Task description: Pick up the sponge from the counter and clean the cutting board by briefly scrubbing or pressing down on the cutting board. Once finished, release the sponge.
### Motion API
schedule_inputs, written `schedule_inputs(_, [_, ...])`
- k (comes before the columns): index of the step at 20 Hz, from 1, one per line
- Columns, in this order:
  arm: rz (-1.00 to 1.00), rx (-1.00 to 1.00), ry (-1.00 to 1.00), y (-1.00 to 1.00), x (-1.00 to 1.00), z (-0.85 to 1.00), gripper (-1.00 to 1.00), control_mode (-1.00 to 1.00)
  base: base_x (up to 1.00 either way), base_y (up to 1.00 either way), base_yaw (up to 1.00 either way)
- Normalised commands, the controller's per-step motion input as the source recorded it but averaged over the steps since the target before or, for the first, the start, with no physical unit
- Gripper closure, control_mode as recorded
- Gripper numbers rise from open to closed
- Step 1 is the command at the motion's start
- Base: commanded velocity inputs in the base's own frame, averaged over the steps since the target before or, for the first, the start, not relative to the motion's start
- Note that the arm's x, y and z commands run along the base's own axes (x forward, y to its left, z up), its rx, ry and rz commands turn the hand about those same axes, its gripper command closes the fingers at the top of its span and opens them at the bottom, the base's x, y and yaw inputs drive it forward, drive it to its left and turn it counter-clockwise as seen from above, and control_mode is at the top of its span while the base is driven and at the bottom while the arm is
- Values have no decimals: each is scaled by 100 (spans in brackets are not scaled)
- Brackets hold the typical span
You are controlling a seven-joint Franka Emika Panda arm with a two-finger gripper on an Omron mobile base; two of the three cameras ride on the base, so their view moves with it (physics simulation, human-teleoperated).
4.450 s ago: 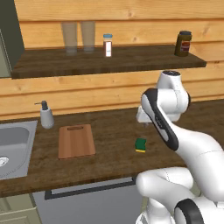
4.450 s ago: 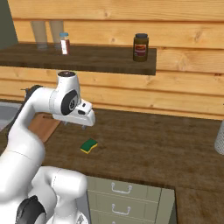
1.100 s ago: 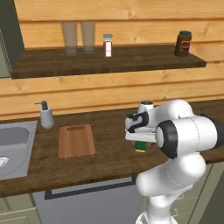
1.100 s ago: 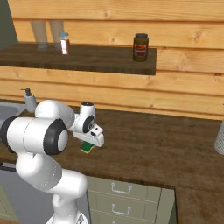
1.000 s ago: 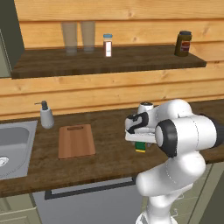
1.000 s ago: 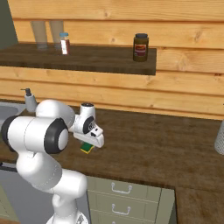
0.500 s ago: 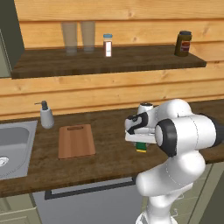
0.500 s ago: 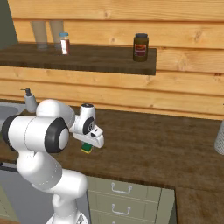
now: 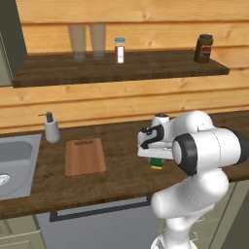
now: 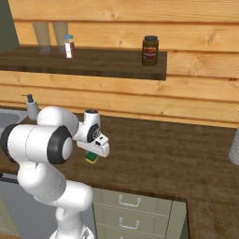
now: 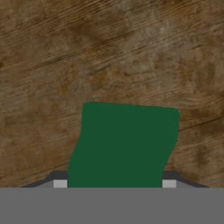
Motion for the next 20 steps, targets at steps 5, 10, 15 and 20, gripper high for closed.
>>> schedule_inputs(5, [0, -2, -1, 56, -3, 52, 100, -100, 0, 0, 0])
schedule_inputs(10, [0, -2, -1, 88, 0, 31, 100, -100, 0, 0, 0])
schedule_inputs(15, [0, -1, 0, 100, 0, 16, 100, -100, 0, 0, 0])
schedule_inputs(20, [0, 0, 3, 89, 4, 11, 100, -100, 0, 0, 0])
